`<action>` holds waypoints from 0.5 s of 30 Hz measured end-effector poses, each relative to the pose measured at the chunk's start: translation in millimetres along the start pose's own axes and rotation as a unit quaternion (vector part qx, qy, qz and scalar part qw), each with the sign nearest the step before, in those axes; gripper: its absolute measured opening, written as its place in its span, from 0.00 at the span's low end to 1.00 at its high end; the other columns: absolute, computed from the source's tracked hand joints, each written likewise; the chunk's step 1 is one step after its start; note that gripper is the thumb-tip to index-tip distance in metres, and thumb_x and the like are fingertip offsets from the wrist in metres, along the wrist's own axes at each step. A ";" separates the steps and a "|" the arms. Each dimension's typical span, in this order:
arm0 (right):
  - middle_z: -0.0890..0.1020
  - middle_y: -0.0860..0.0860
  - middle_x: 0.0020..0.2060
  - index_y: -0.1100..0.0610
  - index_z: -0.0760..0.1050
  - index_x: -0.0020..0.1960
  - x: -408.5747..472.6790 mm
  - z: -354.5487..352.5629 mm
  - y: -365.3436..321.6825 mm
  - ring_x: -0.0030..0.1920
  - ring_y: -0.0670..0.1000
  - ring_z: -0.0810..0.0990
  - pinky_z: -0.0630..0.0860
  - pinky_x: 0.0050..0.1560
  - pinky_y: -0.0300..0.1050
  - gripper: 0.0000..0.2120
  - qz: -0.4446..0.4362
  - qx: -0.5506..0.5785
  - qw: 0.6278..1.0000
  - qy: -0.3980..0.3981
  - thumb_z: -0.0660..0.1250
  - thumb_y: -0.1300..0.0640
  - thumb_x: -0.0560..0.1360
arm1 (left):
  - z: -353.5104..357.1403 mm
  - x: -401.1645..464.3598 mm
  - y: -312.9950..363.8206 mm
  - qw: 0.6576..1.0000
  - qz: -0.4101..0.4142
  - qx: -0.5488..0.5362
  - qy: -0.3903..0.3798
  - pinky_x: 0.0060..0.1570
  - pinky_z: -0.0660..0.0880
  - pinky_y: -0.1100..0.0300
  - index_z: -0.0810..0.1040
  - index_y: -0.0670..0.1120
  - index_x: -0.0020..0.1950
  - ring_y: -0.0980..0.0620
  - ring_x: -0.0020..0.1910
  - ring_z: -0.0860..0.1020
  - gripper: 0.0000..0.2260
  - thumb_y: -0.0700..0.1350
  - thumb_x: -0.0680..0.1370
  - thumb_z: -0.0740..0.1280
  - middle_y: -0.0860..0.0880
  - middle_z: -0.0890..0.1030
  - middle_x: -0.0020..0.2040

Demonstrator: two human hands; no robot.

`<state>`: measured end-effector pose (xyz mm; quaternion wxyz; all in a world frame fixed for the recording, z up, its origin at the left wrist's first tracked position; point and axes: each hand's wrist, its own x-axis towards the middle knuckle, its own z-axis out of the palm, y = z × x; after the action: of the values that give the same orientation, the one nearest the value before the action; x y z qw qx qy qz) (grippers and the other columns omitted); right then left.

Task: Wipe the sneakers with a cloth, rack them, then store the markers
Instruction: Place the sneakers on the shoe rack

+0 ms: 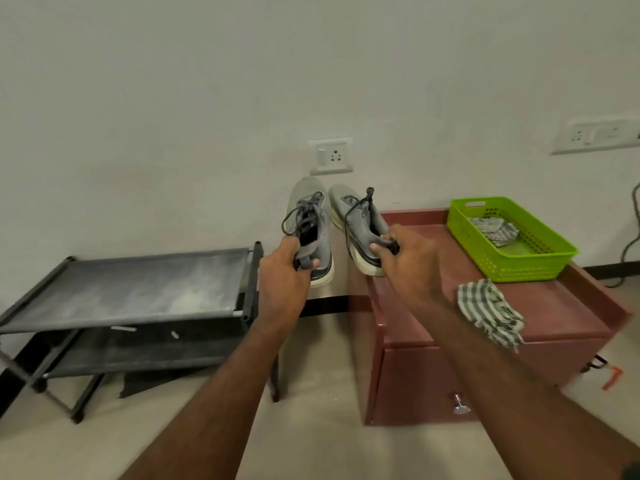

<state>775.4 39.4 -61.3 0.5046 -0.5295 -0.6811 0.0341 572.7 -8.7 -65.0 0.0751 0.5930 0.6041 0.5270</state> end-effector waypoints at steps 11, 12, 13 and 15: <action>0.81 0.49 0.37 0.56 0.78 0.45 -31.4 123.1 -127.2 0.37 0.50 0.78 0.72 0.35 0.38 0.07 -0.007 0.014 0.992 -0.129 0.74 0.53 0.74 | -149.9 0.7 -113.5 0.987 -0.142 0.074 0.020 0.47 0.82 0.56 0.82 0.44 0.52 0.53 0.44 0.82 0.12 0.39 0.71 0.78 0.49 0.84 0.46; 0.81 0.49 0.37 0.56 0.78 0.45 -35.6 135.1 -136.0 0.37 0.49 0.78 0.70 0.34 0.36 0.07 -0.003 0.030 0.991 -0.133 0.74 0.54 0.74 | -158.5 0.6 -123.3 0.985 -0.152 0.077 0.030 0.48 0.82 0.53 0.82 0.44 0.53 0.52 0.45 0.83 0.12 0.39 0.71 0.78 0.48 0.84 0.46; 0.81 0.49 0.37 0.57 0.79 0.45 -39.8 148.0 -142.9 0.36 0.48 0.77 0.67 0.33 0.33 0.07 0.001 0.040 0.989 -0.139 0.74 0.54 0.74 | -165.3 0.4 -131.2 0.983 -0.159 0.076 0.041 0.48 0.82 0.52 0.82 0.44 0.53 0.52 0.45 0.83 0.12 0.39 0.71 0.78 0.49 0.84 0.46; 0.82 0.50 0.38 0.57 0.79 0.46 -47.8 170.1 -156.5 0.36 0.47 0.75 0.66 0.36 0.33 0.07 0.002 0.047 0.988 -0.149 0.74 0.54 0.74 | -174.6 0.2 -144.3 0.981 -0.171 0.075 0.062 0.46 0.82 0.54 0.82 0.44 0.48 0.53 0.42 0.82 0.10 0.37 0.71 0.78 0.50 0.84 0.43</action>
<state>541.6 17.8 -84.7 0.4218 -0.4954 -0.7454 0.1452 355.7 -66.8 -94.0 0.0817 0.4514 0.7375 0.4956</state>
